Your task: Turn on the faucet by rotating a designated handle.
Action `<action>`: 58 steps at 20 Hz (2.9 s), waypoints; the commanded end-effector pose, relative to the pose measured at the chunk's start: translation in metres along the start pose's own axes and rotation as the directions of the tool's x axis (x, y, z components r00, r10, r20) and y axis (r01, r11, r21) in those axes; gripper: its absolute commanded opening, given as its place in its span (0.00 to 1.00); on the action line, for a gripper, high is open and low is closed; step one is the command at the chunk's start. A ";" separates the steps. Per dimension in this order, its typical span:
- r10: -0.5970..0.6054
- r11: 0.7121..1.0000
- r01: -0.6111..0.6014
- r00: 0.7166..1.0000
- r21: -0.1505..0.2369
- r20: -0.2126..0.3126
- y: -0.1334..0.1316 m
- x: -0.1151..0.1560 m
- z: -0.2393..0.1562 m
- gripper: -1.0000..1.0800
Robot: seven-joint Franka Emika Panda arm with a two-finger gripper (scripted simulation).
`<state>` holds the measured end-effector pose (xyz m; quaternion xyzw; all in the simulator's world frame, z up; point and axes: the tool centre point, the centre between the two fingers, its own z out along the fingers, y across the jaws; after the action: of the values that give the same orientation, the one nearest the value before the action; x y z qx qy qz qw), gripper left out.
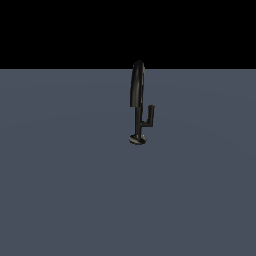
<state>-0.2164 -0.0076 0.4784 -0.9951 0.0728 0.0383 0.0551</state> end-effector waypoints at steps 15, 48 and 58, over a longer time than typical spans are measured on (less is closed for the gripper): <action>0.205 0.951 -0.249 0.952 0.184 0.226 -0.003 0.097 0.017 0.00; 0.357 0.495 -0.811 0.516 0.311 0.779 0.044 0.287 0.138 0.00; 0.264 0.241 -0.947 0.274 0.212 0.925 0.065 0.333 0.215 0.00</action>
<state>0.0828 -0.0916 0.2435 -0.6247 0.4787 0.4111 0.4600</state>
